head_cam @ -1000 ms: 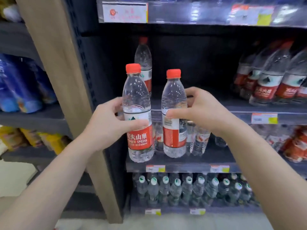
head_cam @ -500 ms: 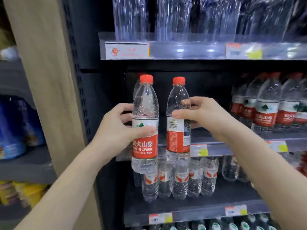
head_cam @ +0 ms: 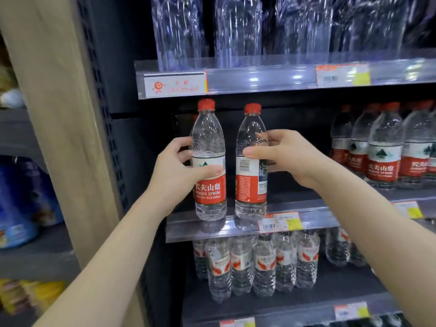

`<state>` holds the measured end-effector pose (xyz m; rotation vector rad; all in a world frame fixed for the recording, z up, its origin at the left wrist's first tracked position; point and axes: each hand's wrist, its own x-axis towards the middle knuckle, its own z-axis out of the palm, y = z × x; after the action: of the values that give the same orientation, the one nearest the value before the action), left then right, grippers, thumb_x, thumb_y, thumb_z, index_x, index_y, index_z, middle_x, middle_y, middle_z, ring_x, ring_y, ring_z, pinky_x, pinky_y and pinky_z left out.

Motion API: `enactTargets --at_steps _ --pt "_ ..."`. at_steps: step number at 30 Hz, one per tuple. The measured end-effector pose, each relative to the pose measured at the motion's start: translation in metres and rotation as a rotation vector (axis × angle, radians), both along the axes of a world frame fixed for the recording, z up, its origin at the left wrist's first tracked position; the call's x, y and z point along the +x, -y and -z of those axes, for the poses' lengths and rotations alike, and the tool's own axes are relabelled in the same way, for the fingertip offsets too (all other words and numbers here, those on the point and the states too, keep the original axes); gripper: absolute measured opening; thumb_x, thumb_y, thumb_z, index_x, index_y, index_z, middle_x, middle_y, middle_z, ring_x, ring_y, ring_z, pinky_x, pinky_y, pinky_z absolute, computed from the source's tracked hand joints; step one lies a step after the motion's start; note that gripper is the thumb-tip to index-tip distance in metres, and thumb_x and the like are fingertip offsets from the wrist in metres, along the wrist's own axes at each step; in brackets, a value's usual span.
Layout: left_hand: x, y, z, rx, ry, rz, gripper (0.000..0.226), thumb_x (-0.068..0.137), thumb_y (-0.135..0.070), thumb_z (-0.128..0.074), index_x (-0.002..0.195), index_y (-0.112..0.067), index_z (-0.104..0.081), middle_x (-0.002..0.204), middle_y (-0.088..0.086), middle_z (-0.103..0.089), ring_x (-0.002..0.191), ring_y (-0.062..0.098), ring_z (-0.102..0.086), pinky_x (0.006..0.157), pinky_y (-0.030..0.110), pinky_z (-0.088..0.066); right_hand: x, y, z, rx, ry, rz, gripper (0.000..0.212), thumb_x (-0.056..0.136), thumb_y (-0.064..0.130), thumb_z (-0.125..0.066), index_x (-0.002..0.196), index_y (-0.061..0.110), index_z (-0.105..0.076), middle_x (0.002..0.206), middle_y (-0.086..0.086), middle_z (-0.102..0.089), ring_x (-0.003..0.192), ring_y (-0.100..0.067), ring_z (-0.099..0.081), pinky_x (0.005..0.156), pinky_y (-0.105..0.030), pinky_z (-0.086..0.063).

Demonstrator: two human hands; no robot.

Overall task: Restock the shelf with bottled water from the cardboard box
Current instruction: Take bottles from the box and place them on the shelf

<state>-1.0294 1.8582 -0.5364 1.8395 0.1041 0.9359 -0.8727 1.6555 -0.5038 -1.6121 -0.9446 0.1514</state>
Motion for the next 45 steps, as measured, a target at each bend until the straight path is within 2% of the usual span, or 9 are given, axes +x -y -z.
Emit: enactTargets --at_steps 6,14,17,20,24,29,34,39,45 --pt "0.008 -0.01 0.009 -0.022 0.029 -0.057 0.077 0.061 -0.021 -0.102 0.124 -0.038 -0.062 0.106 -0.021 -0.079 0.091 0.006 -0.08 0.067 0.017 -0.061 0.002 -0.008 -0.013 0.012 0.019 -0.021 0.035 0.078 0.022 -0.09 0.108 0.023 -0.071 0.095 0.006 -0.081 0.085 -0.011 -0.079 0.067 -0.026 -0.059" --pt "0.022 -0.026 0.016 -0.05 0.001 -0.093 0.085 0.062 -0.02 -0.103 0.134 -0.036 -0.06 0.121 -0.008 -0.077 0.098 0.01 -0.079 0.086 0.036 -0.064 0.017 -0.046 -0.008 -0.018 0.052 0.049 0.04 0.074 0.018 -0.093 0.095 0.032 -0.062 0.102 0.003 -0.077 0.093 -0.016 -0.076 0.081 -0.035 -0.062" --pt "0.022 -0.03 0.02 -0.057 -0.005 -0.087 0.084 0.062 -0.022 -0.102 0.131 -0.043 -0.06 0.123 -0.008 -0.075 0.096 0.006 -0.078 0.077 0.027 -0.063 0.025 -0.06 0.003 -0.042 0.038 0.05 0.037 0.076 0.018 -0.092 0.094 0.031 -0.062 0.105 0.001 -0.077 0.095 -0.018 -0.075 0.081 -0.035 -0.062" --pt "0.024 -0.031 0.023 -0.044 -0.008 -0.097 0.079 0.064 -0.026 -0.101 0.125 -0.051 -0.057 0.116 -0.01 -0.071 0.09 -0.009 -0.073 0.059 0.011 -0.058 0.036 -0.069 0.007 -0.03 0.025 0.064 0.034 0.078 0.018 -0.091 0.092 0.031 -0.062 0.099 0.006 -0.075 0.089 -0.01 -0.073 0.068 -0.023 -0.057" --pt "0.026 -0.027 0.03 -0.025 -0.001 -0.139 0.091 0.067 -0.035 -0.099 0.145 -0.048 -0.054 0.109 -0.014 -0.071 0.087 -0.003 -0.073 0.068 0.019 -0.057 0.05 -0.081 0.01 -0.028 0.001 0.073 0.036 0.08 0.019 -0.089 0.105 0.028 -0.064 0.096 0.012 -0.073 0.087 -0.004 -0.07 0.059 -0.015 -0.051" --pt "0.033 -0.023 0.033 -0.01 0.03 -0.151 0.092 0.07 -0.036 -0.098 0.15 -0.043 -0.053 0.105 -0.015 -0.072 0.086 -0.013 -0.069 0.069 0.018 -0.056 0.064 -0.095 0.013 -0.036 0.036 0.105 0.041 0.079 0.025 -0.09 0.109 0.031 -0.062 0.091 0.019 -0.068 0.082 0.002 -0.066 0.06 -0.014 -0.049" --pt "0.036 -0.02 0.04 -0.019 0.047 -0.138 0.09 0.073 -0.032 -0.097 0.151 -0.045 -0.052 0.108 -0.018 -0.07 0.092 -0.014 -0.068 0.061 0.008 -0.056 0.077 -0.095 0.011 -0.072 0.056 0.105 0.034 0.077 0.027 -0.092 0.092 0.036 -0.063 0.089 0.021 -0.069 0.077 0.007 -0.065 0.053 -0.005 -0.048" --pt "0.033 -0.024 0.041 -0.007 0.04 -0.135 0.089 0.075 -0.035 -0.095 0.15 -0.05 -0.049 0.111 -0.019 -0.069 0.092 -0.013 -0.068 0.062 0.009 -0.054 0.086 -0.096 0.008 -0.127 0.086 0.095 0.053 0.078 0.031 -0.09 0.125 0.031 -0.065 0.105 0.012 -0.072 0.09 -0.002 -0.068 0.069 -0.019 -0.052" --pt "0.025 -0.033 0.041 -0.024 0.074 -0.17 0.09 0.073 -0.034 -0.096 0.15 -0.049 -0.051 0.106 -0.021 -0.072 0.095 -0.012 -0.069 0.061 0.006 -0.055 0.092 -0.104 0.012 -0.094 0.112 0.096 0.062 0.081 0.027 -0.089 0.137 0.023 -0.063 0.109 0.01 -0.068 0.086 0.002 -0.064 0.068 -0.014 -0.048"
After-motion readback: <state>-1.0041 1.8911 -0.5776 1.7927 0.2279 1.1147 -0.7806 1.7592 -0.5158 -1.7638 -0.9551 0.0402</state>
